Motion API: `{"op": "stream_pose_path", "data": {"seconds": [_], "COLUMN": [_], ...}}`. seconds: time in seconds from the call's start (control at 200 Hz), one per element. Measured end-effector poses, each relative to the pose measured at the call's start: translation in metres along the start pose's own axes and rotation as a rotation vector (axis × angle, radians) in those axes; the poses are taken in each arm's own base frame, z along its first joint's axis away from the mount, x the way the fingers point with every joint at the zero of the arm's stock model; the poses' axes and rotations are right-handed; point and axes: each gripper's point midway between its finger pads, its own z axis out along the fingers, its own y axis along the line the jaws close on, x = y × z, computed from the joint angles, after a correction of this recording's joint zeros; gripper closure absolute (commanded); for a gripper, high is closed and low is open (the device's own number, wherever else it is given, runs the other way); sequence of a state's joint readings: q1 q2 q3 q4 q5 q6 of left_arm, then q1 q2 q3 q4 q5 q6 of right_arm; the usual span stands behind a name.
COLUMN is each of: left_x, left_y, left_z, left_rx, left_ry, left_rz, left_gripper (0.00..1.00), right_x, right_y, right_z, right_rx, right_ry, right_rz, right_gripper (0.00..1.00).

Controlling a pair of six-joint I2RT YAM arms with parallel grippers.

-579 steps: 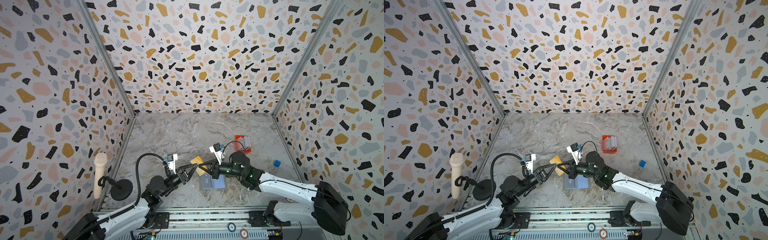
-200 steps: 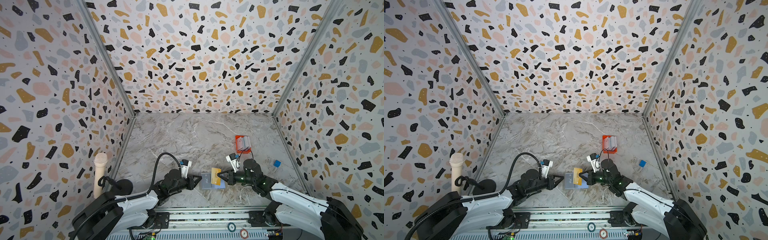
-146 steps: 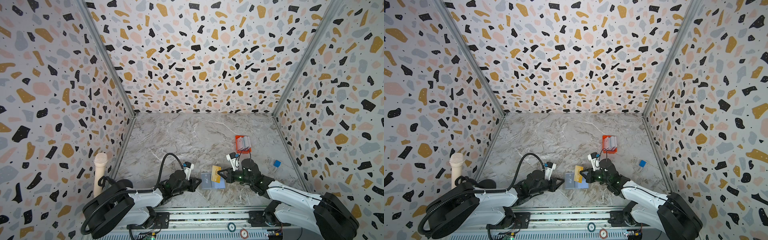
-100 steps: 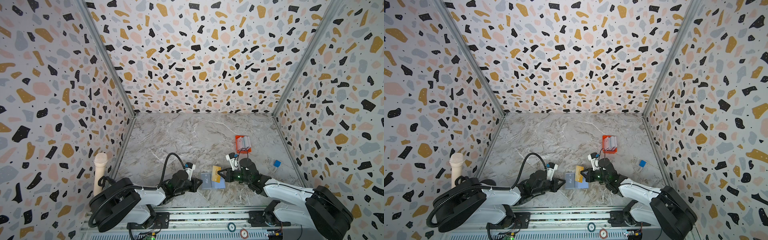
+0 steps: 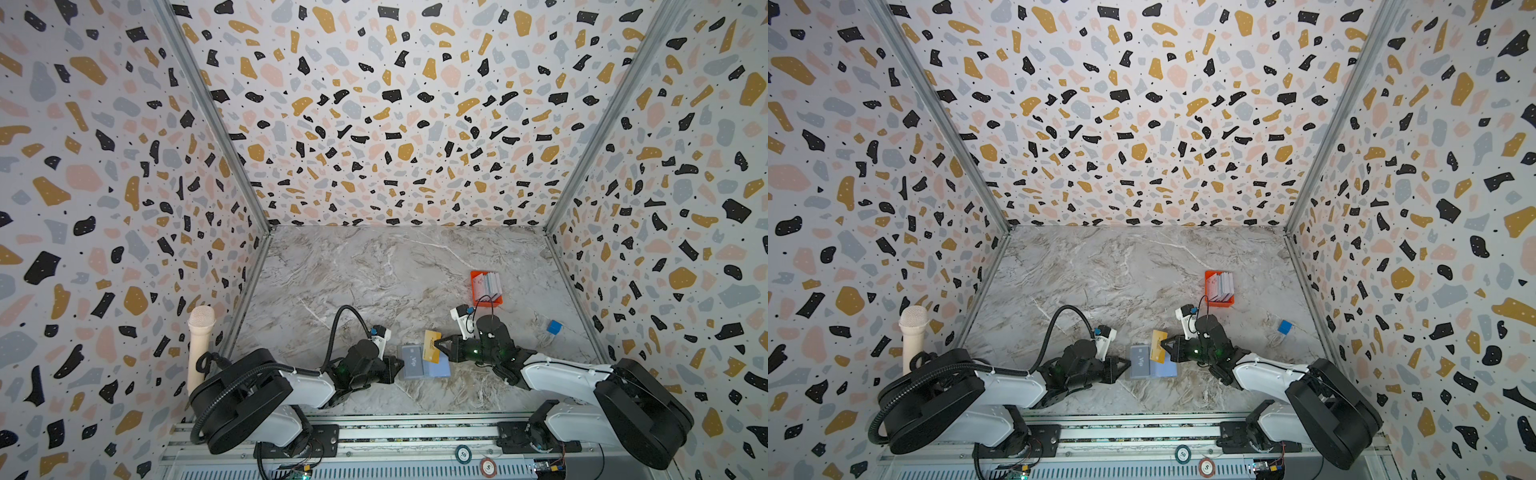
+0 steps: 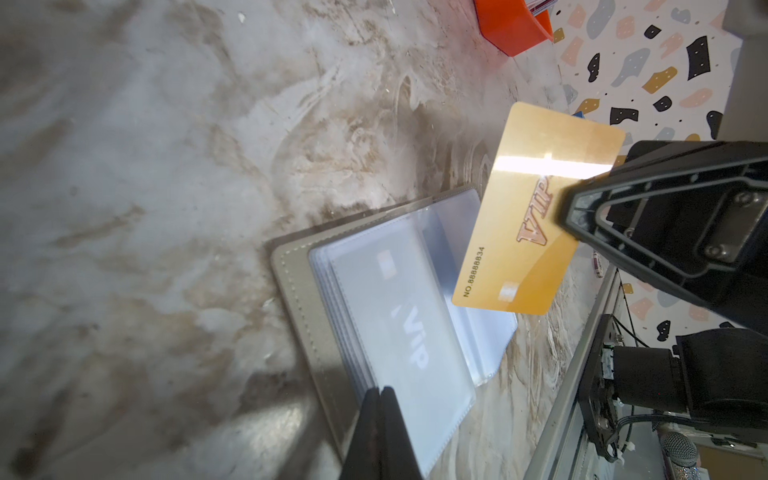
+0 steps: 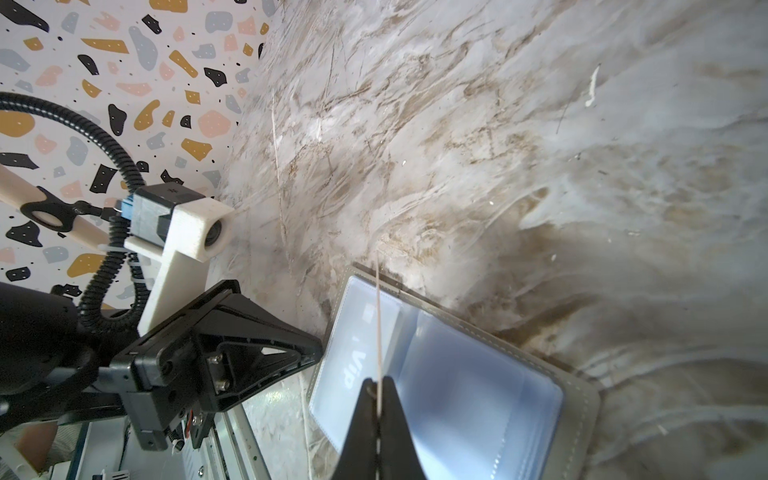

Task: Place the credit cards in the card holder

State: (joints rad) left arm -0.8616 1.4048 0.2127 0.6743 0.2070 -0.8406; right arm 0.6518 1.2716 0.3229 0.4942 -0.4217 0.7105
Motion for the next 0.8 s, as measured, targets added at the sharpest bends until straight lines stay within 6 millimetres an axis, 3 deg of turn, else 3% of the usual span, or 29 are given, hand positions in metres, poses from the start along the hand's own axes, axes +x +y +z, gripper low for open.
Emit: {"op": "stream_pose_path", "data": {"seconds": [0.801], "left_x": [0.0029], "left_y": [0.0034], "left_z": [0.0015], "left_rx": [-0.011], "left_ry": [0.011], "left_rz": [-0.003], "left_gripper": [1.0], "right_x": [0.008], "right_y": [-0.005], "right_z": [0.0095], "right_rx": [-0.023], "right_ry": [0.027], "right_rz": [0.09], "right_gripper": [1.0]}}
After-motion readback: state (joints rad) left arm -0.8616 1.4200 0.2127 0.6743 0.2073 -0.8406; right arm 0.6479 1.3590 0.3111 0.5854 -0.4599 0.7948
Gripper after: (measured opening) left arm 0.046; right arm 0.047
